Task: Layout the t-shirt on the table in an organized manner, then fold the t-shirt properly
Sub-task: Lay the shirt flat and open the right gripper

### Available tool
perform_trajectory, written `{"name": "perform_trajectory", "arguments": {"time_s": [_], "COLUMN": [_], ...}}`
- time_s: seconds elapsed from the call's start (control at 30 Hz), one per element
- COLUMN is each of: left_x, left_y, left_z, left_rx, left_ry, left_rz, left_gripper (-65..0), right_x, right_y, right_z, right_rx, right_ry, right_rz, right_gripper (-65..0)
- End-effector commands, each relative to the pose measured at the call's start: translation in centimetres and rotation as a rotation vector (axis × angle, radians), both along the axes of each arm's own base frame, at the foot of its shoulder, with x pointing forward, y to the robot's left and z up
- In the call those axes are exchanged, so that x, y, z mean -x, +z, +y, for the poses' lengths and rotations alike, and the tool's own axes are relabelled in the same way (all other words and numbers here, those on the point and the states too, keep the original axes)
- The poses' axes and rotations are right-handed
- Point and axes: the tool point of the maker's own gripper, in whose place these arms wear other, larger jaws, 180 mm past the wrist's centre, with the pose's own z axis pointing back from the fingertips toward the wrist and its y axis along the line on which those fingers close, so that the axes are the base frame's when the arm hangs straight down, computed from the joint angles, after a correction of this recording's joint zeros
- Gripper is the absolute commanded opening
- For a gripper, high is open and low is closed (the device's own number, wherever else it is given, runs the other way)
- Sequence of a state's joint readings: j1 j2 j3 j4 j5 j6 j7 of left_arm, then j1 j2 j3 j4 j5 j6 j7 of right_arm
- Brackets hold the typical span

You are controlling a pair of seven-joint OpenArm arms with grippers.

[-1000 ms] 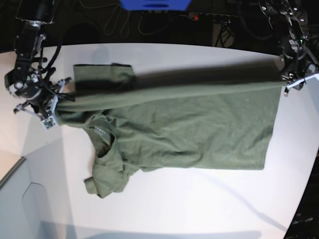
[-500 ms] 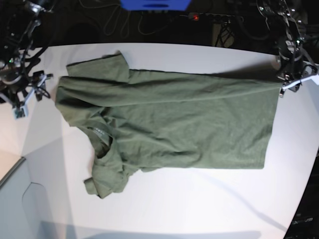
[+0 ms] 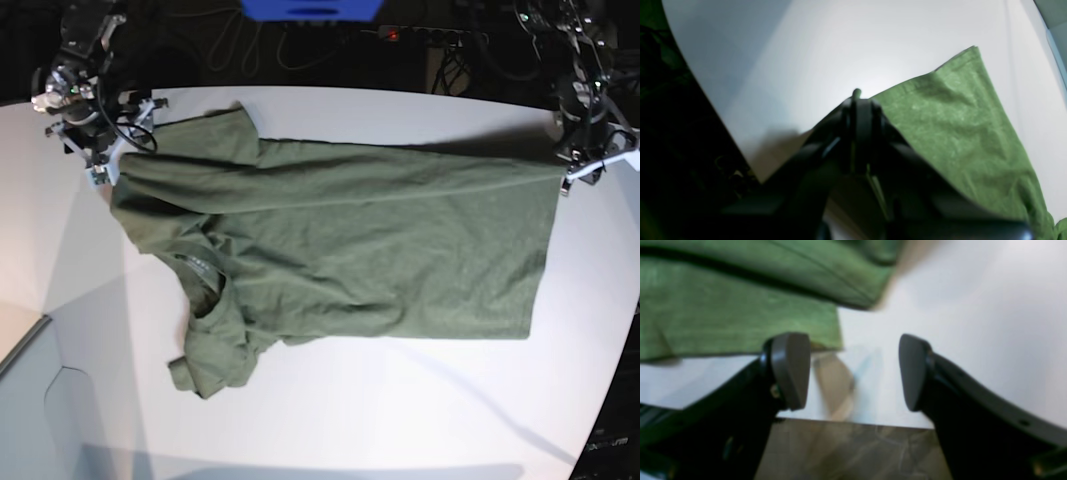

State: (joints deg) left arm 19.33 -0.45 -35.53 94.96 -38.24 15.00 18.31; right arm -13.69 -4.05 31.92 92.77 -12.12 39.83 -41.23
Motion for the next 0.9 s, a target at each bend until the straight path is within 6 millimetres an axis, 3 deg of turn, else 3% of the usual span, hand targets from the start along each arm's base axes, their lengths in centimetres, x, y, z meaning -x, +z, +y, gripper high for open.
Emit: {"name": "perform_trajectory", "arguments": {"time_s": [0.0, 0.17, 0.4, 0.5, 0.57, 0.63, 0.67, 0.87], "left_x": [-0.3, -0.2, -0.2, -0.3, -0.2, -0.2, -0.2, -0.2], "left_y": [1.1, 1.3, 1.3, 1.3, 1.3, 1.3, 1.3, 2.4], "left_z": [0.6, 0.9, 0.9, 0.9, 1.0, 1.0, 1.0, 1.0], "left_rx": [-0.034, -0.042, -0.046, -0.044, -0.043, -0.043, -0.043, -0.063], "left_ry": [0.003, 0.005, 0.004, 0.004, 0.006, 0.006, 0.006, 0.0], "left_rz": [-0.028, -0.028, -0.026, -0.028, -0.029, -0.029, -0.027, -0.046], "left_gripper": [-65.0, -65.0, -65.0, -65.0, -65.0, -65.0, -65.0, -65.0], "right_x": [-0.3, -0.9, -1.8, -1.2, -0.7, -0.1, 0.7, 2.8], "right_y": [0.3, 0.1, 0.0, -1.0, -1.4, -1.2, -1.1, 4.3], "right_z": [0.0, 2.5, 4.8, 5.1, 5.0, 4.4, 3.9, 2.6], "right_rx": [0.001, -0.037, -0.058, -0.075, -0.078, -0.063, -0.052, 0.062], "right_ry": [0.002, 0.044, 0.113, 0.112, 0.109, 0.098, 0.085, 0.085], "right_rz": [-0.019, -0.024, -0.029, 0.001, 0.017, 0.025, 0.032, -0.061], "right_gripper": [-23.3, -24.7, -39.5, -44.6, -52.3, -64.0, -65.0, -65.0]}}
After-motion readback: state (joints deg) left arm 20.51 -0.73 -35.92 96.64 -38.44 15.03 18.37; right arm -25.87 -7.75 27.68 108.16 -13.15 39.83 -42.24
